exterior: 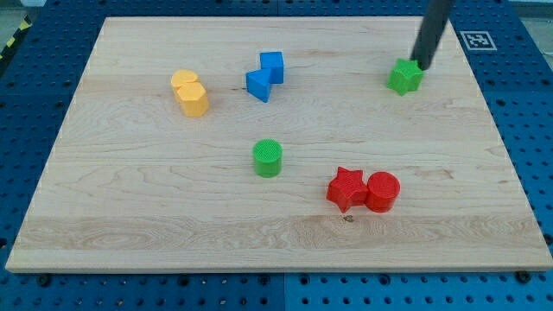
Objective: Slide the green star closer to the green circle
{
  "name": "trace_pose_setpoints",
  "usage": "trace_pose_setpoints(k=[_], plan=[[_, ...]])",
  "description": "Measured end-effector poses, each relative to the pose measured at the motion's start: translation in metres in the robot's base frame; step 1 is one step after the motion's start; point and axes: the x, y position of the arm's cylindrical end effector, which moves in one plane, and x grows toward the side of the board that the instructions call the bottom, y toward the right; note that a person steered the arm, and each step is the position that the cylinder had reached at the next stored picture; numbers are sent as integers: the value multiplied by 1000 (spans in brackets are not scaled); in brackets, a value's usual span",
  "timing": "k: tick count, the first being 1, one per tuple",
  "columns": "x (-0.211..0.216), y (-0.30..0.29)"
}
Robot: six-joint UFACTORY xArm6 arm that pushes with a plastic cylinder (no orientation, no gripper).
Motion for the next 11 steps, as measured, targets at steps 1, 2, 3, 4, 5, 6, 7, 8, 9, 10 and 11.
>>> trace_pose_setpoints(k=[1, 2, 3, 4, 5, 6, 7, 8, 9, 10, 11], plan=[[14, 0], [15, -16], [15, -40], [18, -46], [18, -52], [19, -75], [33, -93], [58, -113], [63, -144], [67, -172], [82, -198]])
